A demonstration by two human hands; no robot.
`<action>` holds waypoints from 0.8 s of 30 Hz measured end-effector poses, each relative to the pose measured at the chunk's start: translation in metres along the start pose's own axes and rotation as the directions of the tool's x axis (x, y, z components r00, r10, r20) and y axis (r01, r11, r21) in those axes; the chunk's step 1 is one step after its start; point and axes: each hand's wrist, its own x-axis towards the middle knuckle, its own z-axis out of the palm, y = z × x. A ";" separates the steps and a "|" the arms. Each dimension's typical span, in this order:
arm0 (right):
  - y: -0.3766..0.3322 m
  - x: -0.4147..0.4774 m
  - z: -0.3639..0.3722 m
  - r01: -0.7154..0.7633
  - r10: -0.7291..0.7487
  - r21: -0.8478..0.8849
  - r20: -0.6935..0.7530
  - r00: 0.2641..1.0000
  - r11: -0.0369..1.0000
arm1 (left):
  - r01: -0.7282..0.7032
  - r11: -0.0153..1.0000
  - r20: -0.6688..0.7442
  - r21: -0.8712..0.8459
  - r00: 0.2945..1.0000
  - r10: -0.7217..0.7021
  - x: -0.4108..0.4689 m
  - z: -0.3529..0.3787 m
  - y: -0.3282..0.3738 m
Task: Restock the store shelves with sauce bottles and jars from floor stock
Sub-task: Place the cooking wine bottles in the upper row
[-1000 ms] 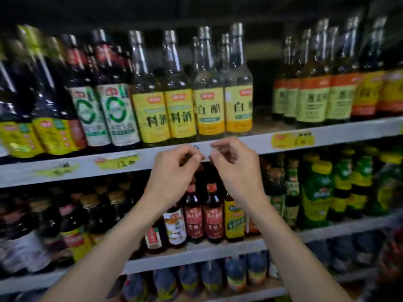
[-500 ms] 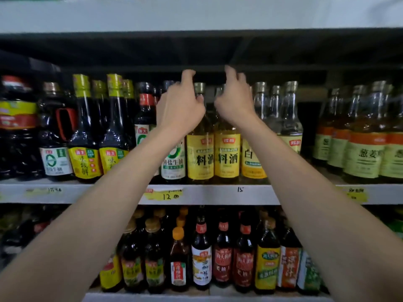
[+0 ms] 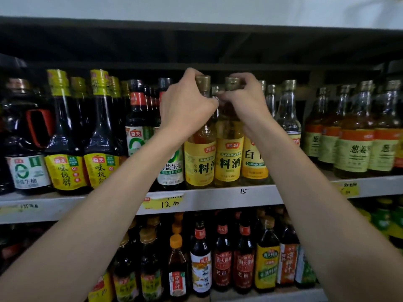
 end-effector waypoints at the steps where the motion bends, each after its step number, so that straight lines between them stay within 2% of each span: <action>1: -0.002 -0.004 -0.001 -0.028 0.028 0.037 0.003 1.000 0.999 | 0.018 0.998 0.000 -0.064 1.000 -0.018 -0.003 0.000 0.002; 3: -0.005 -0.011 -0.001 -0.067 0.063 0.094 0.043 0.997 0.993 | 0.073 0.973 0.032 -0.219 0.997 -0.067 -0.006 0.000 0.003; 5: -0.007 -0.018 0.001 -0.068 0.059 0.129 0.071 0.996 0.989 | 0.153 0.906 0.090 -0.395 0.988 -0.128 -0.008 0.000 0.003; 7: -0.009 -0.024 0.003 -0.023 0.021 0.106 0.019 1.000 0.994 | 0.220 0.819 0.128 -0.530 0.975 -0.179 -0.010 -0.001 0.003; 11: -0.016 -0.046 0.003 0.117 -0.110 0.042 -0.133 0.985 0.992 | 0.188 0.789 0.039 -0.586 0.978 -0.204 -0.016 -0.005 0.003; 13: -0.020 -0.061 -0.003 0.176 -0.165 0.042 -0.189 0.968 0.983 | 0.133 0.783 0.003 -0.608 0.986 -0.166 -0.022 -0.010 0.007; 18: -0.050 -0.081 -0.039 0.322 -0.299 0.027 -0.304 0.904 0.946 | -0.081 0.746 -0.072 -0.661 0.996 0.044 -0.029 -0.026 0.033; 20: -0.061 -0.082 -0.061 0.333 -0.311 0.023 -0.303 0.901 0.943 | -0.084 0.690 -0.052 -0.719 0.996 0.068 -0.024 -0.030 0.048; 24: -0.069 -0.077 -0.111 0.309 -0.326 -0.104 -0.313 0.892 0.945 | -0.014 0.587 0.041 -0.809 0.996 0.081 -0.017 -0.013 0.083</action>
